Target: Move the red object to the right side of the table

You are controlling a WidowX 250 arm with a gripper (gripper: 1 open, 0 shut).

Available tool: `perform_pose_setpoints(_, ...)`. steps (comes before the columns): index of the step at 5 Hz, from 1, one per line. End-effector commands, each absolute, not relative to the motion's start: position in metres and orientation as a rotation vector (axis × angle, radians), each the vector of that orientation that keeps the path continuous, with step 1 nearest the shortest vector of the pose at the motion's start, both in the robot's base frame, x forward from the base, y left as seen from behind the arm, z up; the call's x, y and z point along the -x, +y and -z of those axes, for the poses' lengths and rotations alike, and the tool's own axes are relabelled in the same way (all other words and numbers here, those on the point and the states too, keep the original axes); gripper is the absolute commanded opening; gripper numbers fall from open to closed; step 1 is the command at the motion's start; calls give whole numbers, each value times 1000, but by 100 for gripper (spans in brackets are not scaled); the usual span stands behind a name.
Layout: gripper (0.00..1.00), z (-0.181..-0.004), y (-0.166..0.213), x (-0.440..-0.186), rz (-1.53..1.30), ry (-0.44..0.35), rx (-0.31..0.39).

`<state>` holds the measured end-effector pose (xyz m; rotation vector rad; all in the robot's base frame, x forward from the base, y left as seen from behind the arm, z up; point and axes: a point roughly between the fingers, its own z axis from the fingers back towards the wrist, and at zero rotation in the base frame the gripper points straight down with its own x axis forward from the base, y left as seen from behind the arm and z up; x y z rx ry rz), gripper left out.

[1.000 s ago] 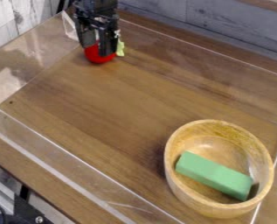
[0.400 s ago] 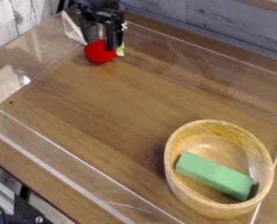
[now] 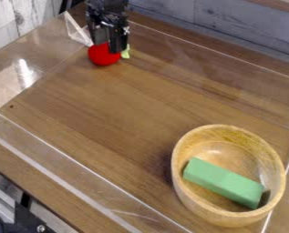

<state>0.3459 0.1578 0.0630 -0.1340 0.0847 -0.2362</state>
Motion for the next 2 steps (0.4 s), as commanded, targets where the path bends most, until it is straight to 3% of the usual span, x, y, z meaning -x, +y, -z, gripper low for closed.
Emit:
perform_pose_setpoints(1,100,-78,176,-360,234,18,109)
perform_pose_setpoints(2,100,-77,183,-362,143,12,131)
